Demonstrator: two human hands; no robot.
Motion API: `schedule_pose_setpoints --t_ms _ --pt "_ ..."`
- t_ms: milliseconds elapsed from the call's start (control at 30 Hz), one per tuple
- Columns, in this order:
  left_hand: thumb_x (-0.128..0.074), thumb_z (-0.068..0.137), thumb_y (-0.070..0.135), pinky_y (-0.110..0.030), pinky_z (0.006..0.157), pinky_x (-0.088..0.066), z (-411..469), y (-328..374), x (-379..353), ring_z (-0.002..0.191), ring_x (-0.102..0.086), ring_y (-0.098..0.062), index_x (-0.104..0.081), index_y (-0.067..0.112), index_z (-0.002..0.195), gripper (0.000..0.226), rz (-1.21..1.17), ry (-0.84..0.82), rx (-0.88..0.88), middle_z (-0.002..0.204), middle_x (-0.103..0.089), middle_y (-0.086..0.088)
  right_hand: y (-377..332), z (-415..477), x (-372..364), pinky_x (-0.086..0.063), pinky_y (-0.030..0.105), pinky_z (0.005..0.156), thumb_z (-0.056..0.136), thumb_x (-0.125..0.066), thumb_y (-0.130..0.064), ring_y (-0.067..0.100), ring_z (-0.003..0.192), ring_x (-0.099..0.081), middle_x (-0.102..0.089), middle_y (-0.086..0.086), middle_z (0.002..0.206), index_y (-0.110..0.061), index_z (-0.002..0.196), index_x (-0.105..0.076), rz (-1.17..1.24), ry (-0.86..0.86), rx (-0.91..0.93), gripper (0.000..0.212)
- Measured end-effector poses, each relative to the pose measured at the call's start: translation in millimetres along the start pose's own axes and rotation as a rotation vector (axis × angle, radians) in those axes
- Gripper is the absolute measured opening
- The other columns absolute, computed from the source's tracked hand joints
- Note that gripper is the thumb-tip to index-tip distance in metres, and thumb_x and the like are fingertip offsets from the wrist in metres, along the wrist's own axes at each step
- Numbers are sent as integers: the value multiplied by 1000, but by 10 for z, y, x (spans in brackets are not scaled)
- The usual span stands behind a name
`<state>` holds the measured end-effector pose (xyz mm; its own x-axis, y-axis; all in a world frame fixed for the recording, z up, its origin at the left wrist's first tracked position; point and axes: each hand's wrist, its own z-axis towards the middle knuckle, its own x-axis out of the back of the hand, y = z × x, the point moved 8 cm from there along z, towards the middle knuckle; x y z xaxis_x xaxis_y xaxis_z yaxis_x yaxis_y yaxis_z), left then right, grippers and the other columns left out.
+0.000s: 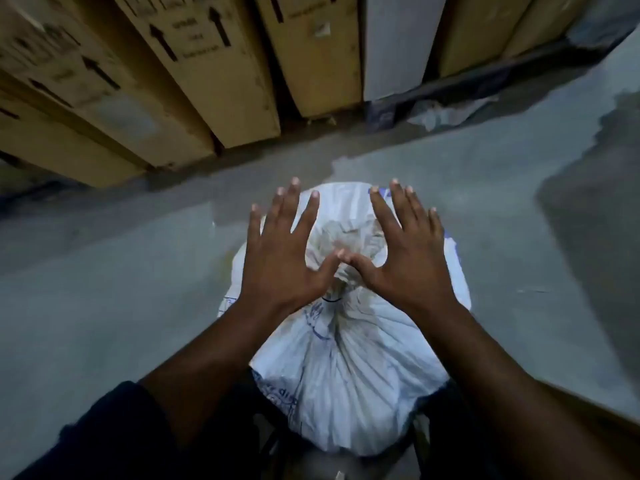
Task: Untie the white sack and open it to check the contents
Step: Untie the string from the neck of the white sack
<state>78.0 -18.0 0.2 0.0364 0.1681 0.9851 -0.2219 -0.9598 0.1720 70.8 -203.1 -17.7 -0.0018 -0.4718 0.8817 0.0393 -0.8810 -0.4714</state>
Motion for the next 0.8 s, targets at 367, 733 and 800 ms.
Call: schedule_pose_setpoints --t_ms 367,733,800 --pt "-27 109 42 -54 129 -6 -220 -177 -878 160 -24 -22 -41 19 161 58 11 167 -182 168 -38 0 43 -164 -986 -49 41 101 89 -65 -59 14 149 -40 -21 0 172 -42 164 -15 102 -100 118 92" --pt "-29 108 42 -55 128 -5 -1263 42 -189 160 -21 -25 -40 22 161 58 -55 389 -191 172 -28 -6 -656 -1582 -1018 -49 35 80 91 -51 -31 28 112 -67 -74 -1 121 -38 134 -66 -126 -56 286 46" --pt "-34 107 38 -56 128 -8 -1402 122 -171 160 -23 -27 -41 21 161 58 -64 413 -209 173 -26 -7 -687 -1907 -1142 -49 35 79 87 -48 -32 28 111 -68 -74 -2 122 -38 133 -66 -207 -123 391 50"
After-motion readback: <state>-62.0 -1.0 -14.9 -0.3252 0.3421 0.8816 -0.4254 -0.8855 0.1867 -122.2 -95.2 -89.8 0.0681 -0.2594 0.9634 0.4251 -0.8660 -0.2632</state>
